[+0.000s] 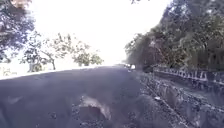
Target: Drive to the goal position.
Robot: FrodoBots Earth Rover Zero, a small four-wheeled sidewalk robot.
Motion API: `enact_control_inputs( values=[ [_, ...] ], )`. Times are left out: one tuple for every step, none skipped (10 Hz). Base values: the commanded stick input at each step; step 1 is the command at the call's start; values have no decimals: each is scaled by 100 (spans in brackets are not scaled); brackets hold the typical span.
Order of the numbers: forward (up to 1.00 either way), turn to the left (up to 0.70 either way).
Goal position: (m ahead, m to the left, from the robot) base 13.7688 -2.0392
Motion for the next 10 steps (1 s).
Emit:
enact_control_inputs(
  values=[
    [100,0],
    [100,0],
    [100,0],
    [100,0],
    [100,0],
    [100,0],
    [100,-3],
    [100,-14],
    [100,-24],
    [100,0]
  ],
)
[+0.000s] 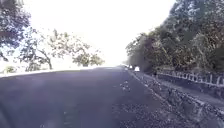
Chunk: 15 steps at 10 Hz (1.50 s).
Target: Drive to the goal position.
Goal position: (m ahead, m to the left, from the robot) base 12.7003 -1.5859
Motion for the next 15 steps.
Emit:
enact_control_inputs(
  values=[
    [100,0],
    [100,0],
    [100,0],
    [100,0],
    [100,0],
    [100,0],
    [100,0],
    [100,0],
    [100,0],
    [100,0],
    [100,0],
    [100,0],
    [100,0],
    [100,0],
    [100,0]
  ],
)
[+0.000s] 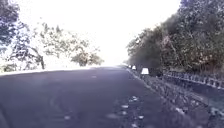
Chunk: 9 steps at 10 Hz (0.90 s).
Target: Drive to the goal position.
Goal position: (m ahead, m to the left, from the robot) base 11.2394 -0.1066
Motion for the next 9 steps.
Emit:
enact_control_inputs(
  values=[
    [100,0],
    [100,-27],
    [100,-27],
    [100,0],
    [100,0],
    [100,0],
    [100,0],
    [100,0],
    [100,0]
  ],
)
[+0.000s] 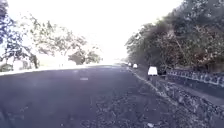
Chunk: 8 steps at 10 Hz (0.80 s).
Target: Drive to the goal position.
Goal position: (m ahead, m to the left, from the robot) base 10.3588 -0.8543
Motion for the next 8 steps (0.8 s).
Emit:
enact_control_inputs(
  values=[
    [100,0],
    [100,0],
    [100,0],
    [100,0],
    [100,0],
    [100,0],
    [100,0],
    [100,0]
  ],
)
